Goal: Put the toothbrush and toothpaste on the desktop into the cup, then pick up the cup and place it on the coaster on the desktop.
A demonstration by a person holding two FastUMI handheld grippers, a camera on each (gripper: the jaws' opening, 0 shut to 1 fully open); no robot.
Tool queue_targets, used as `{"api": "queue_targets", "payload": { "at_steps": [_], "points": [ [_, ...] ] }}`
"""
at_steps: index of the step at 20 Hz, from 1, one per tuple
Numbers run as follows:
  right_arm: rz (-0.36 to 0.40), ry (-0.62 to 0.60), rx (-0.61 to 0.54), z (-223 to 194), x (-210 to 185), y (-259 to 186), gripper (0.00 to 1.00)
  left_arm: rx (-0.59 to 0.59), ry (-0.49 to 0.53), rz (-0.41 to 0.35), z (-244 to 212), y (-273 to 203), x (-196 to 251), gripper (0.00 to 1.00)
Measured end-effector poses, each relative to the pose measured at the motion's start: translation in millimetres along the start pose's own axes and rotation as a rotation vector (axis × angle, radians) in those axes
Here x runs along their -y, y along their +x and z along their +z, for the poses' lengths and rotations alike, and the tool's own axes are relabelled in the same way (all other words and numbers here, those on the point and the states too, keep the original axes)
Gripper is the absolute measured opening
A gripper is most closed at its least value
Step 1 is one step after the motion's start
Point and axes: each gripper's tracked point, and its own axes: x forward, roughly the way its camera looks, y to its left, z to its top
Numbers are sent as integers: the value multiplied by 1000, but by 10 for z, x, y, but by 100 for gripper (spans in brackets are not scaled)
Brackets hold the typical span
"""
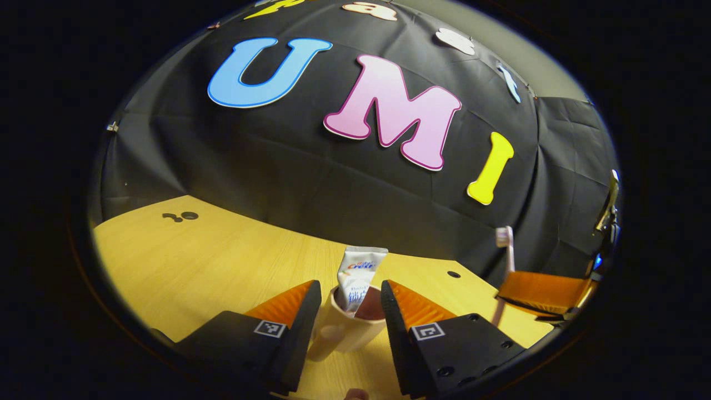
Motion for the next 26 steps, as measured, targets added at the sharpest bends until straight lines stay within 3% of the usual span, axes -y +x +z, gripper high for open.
{"api": "queue_targets", "payload": {
  "at_steps": [12, 18, 26],
  "points": [
    [38, -19, 155, 314, -154, 823, 5, -169, -124, 71, -559, -1095, -402, 68],
    [27, -74, 197, 249, -62, 1091, 5, -183, -133, 88, -587, -1148, -538, 67],
    [-51, -160, 115, -103, 226, 1201, 5, -204, -128, 82, -649, -1078, -508, 67]
  ]
}}
